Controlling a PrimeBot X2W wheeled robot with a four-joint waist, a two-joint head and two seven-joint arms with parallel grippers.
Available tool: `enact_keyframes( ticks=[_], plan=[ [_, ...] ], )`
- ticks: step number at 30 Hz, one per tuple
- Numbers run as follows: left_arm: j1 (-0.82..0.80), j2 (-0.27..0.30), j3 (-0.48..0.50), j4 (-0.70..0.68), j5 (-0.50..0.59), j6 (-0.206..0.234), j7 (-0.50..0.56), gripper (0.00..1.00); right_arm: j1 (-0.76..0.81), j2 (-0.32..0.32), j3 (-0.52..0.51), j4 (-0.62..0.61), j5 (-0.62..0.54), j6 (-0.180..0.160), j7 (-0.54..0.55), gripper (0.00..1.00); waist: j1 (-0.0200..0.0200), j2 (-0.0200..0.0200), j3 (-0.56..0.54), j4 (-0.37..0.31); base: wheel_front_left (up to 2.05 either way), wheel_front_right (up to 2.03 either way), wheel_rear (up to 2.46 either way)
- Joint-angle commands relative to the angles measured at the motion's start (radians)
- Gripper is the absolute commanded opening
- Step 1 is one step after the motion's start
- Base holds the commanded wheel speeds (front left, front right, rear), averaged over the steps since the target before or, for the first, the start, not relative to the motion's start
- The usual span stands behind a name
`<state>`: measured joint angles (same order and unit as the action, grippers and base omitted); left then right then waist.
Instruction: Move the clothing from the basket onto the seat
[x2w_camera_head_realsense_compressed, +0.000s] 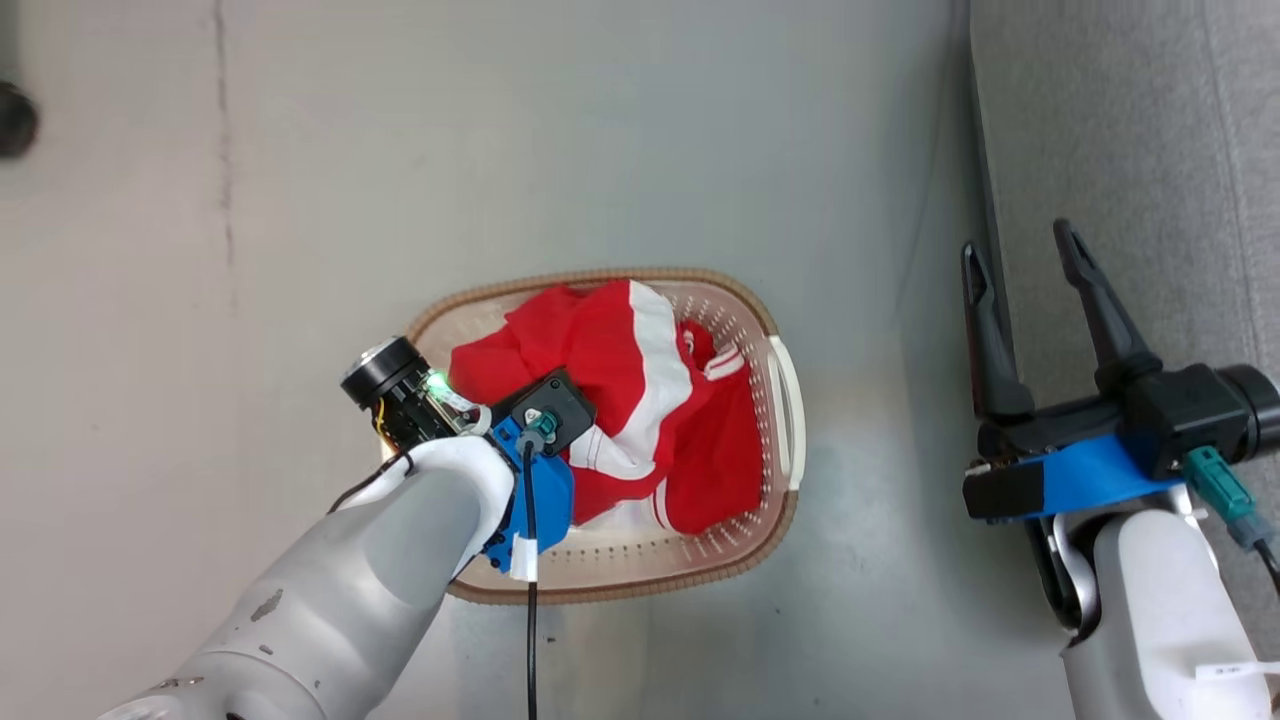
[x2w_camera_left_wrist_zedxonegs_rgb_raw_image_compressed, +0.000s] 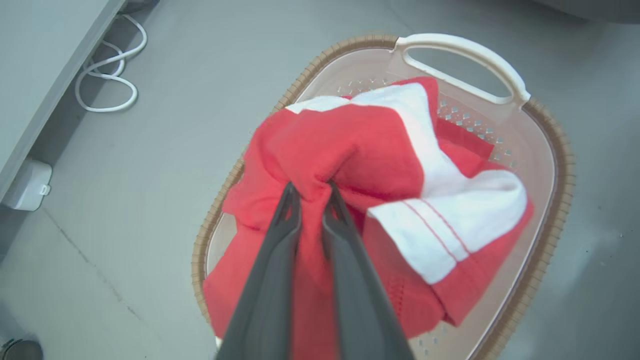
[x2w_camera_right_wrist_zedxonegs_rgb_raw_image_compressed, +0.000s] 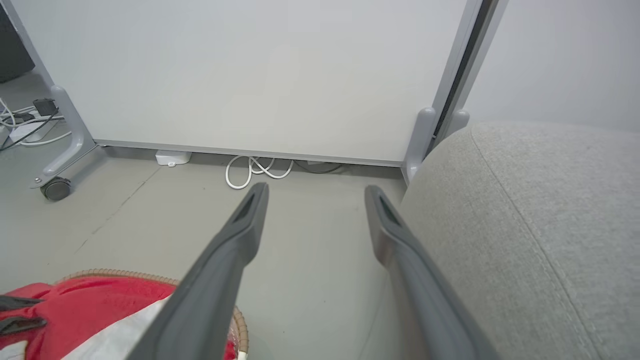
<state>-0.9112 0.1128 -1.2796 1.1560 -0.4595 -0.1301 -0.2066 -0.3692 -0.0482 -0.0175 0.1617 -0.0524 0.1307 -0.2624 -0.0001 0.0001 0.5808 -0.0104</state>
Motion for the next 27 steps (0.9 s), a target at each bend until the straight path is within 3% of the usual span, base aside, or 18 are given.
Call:
enact_keyframes(
  ticks=[1,15,27],
  plan=[
    [0.009,-0.005,-0.003,-0.006,-0.015,-0.001,-0.012,0.00,0.015,-0.004,-0.005,0.007,-0.007,0.000,-0.004,1.00,0.0001,-0.0001,-0.056,0.024,0.00,0.00,0.00],
    [0.023,-0.012,0.036,-0.069,-0.215,-0.001,-0.059,0.00,0.120,-0.004,-0.021,0.045,-0.004,0.000,-0.004,1.00,0.0001,-0.0001,-0.261,0.067,0.00,0.00,0.00],
    [0.039,0.004,0.172,-0.209,-0.201,0.015,-0.060,0.00,0.216,-0.004,-0.027,0.074,0.019,0.000,-0.004,1.00,0.0001,-0.0001,-0.414,0.094,0.00,0.00,0.00]
  ],
)
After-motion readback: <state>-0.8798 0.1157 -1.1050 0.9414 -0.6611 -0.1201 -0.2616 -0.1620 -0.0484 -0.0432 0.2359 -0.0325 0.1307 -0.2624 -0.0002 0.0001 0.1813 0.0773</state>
